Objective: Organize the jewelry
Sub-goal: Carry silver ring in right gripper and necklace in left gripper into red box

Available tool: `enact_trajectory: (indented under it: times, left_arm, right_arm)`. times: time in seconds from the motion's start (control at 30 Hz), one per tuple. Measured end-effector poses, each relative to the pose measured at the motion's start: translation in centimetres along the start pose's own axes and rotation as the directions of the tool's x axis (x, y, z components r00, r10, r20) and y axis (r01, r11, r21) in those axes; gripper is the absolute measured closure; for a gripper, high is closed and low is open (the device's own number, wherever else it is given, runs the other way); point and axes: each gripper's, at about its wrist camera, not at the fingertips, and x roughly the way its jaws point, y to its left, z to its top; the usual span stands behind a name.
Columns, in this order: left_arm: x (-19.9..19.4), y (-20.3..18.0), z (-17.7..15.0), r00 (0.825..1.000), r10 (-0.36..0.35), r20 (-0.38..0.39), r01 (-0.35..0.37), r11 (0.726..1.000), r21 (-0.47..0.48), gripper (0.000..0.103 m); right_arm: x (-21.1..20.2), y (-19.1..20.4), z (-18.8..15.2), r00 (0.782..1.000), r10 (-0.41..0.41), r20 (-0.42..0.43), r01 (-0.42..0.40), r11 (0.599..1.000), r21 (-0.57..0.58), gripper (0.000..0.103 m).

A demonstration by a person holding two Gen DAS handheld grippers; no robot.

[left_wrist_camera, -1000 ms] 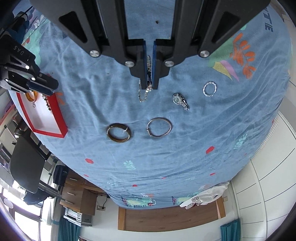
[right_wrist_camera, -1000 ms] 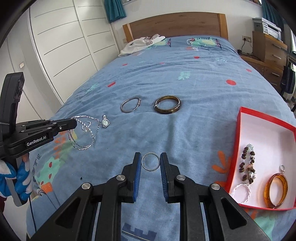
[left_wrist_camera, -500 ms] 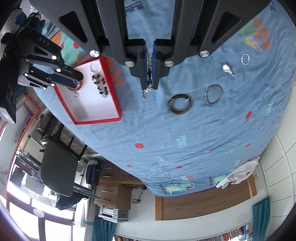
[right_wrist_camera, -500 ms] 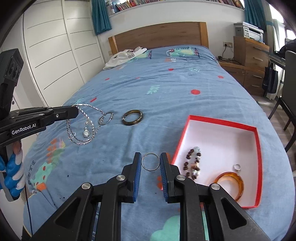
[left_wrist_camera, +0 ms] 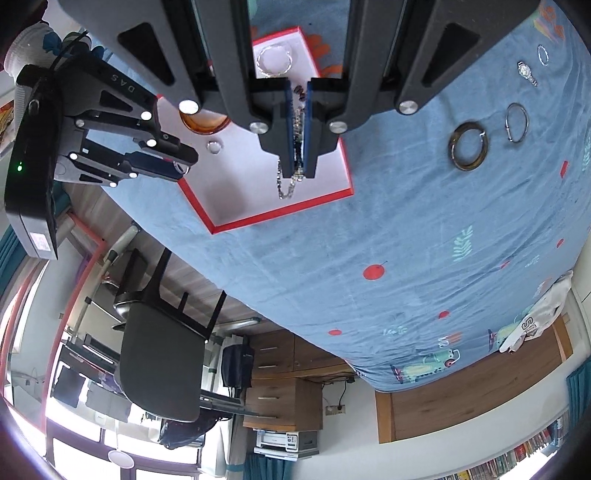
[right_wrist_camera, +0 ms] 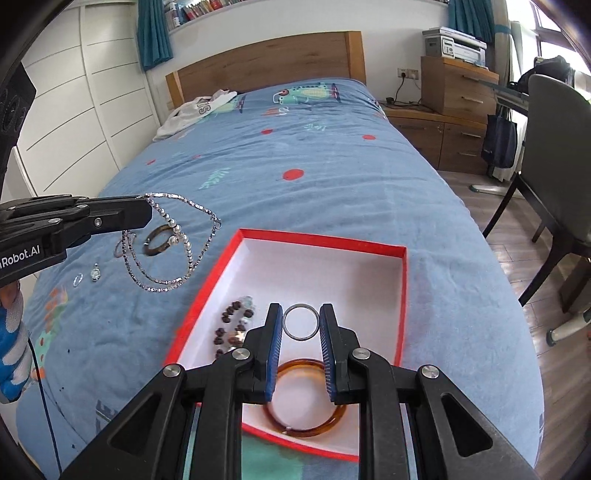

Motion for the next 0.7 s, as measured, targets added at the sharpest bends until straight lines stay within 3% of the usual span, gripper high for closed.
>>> enact_trajectory:
  times: [0.2, 0.37, 0.7]
  left_arm:
    - [5.1, 0.1, 0.5, 0.998, 0.013, -0.057, -0.015, 0.999, -0.036, 0.099]
    - [8.8, 1.0, -0.4, 0.993, 0.025, -0.113, -0.033, 0.997, -0.068, 0.099]
    - [12.3, 1.7, -2.8, 0.983, 0.016, -0.182, -0.032, 0.996, -0.089, 0.099]
  right_arm:
    - [3.2, -2.3, 1.0, 0.999, 0.005, -0.045, -0.005, 1.0, -0.016, 0.083]
    - [6.3, -2.9, 1.6, 0.991, 0.057, -0.125, -0.065, 0.996, -0.06, 0.083]
    - [9.2, -1.9, 1.1, 0.975, 0.037, -0.22, -0.082, 0.977, -0.197, 0.083]
